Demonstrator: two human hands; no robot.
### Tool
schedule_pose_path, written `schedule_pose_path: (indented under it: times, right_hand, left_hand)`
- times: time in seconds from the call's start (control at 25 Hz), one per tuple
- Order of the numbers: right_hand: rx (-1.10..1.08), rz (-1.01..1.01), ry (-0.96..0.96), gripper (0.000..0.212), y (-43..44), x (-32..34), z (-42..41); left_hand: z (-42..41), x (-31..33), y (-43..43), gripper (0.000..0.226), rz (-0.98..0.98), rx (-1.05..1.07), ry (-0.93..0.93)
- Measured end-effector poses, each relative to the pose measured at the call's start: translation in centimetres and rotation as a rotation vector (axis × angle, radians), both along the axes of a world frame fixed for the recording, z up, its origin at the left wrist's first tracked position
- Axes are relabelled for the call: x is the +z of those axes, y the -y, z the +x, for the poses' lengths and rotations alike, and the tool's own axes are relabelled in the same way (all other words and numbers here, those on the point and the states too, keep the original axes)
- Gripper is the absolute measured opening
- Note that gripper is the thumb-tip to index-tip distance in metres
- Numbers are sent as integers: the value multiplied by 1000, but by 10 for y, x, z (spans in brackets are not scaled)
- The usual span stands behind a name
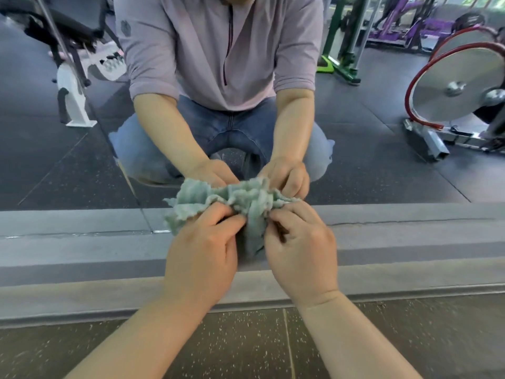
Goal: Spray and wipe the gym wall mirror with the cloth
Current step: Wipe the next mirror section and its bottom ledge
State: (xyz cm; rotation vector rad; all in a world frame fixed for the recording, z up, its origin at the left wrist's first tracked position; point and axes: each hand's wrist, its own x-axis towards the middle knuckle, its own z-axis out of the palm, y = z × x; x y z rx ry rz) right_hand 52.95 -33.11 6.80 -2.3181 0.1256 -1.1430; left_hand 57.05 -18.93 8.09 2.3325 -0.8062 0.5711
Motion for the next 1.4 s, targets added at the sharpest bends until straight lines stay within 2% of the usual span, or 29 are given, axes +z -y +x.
schedule_pose_path:
  times: [0.12,0.16,0.24,0.28,0.36,0.44,0.52,0.6,0.68,0.72,0.84,0.88,0.92,1.0,1.04,1.08,1.16,1.2,1.24,1.32,1.36,1.4]
  right_hand:
    - [123,133,5,33,-2,2,-13]
    - [92,163,13,31,0,2,-16]
    - [-100,201,39,21,25,5,-22]
    - [-229,246,57,23,46,8,-23]
    - [-475,466,77,27,96,13,-29]
    - [-600,676,57,31,112,22,-35]
    - [-503,631,17,41,85,24,-29]
    - [-309,376,0,46,35,14,-18]
    - [-219,260,9,44,24,8,-17]
    - [-252,305,38,44,38,9,-17]
    - [-526,729,76,46,106,19,-30]
    - [-581,787,67,49,120,20,-33]
    - [-563,770,37,55,123,20,-37]
    - [-389,528,-181,66,82,17,-28]
    - [-265,393,-208,67,50,14,-22]
    - [-251,369,-41,65,31,8,-17]
    - [-365,326,58,59,25,-11,0]
    - [-355,297,-55,55,29,-7,-4]
    - [-333,162,-130,51,48,-19,-1]
    - [-479,165,-231,51,70,-13,-9]
    - [-473,362,-256,46,75,-15,-10]
    - [-436,372,-257,72,77,-19,-13]
  left_hand:
    - [-2,15,13,43,-165,-195,-211]
    - [-6,19,16,44,-171,-250,-221]
    - [-13,27,20,44,-142,-274,-146]
    - [-13,30,21,44,-122,-250,-78]
    - [-11,36,26,42,-75,-204,62]
    - [-14,42,34,37,-77,-190,148]
    - [-18,47,44,34,-132,-187,176]
    - [-24,45,51,31,-154,-189,173]
    - [-29,39,60,30,-136,-218,179]
    - [-29,37,62,30,-133,-228,187]
    - [-24,41,74,30,-149,-234,216]
    - [-22,45,78,30,-168,-235,225]
    - [-23,47,82,30,-187,-236,235]
    - [-23,49,90,30,-223,-248,255]
    - [-24,48,93,30,-233,-253,258]
    - [-25,46,96,29,-239,-256,259]
    - [-27,42,96,29,-248,-264,259]
    - [-28,41,95,29,-248,-269,258]
    - [-27,40,92,29,-241,-276,255]
    - [-22,40,86,27,-212,-275,250]
    - [-20,40,82,27,-202,-266,250]
    - [-20,42,81,28,-204,-255,254]
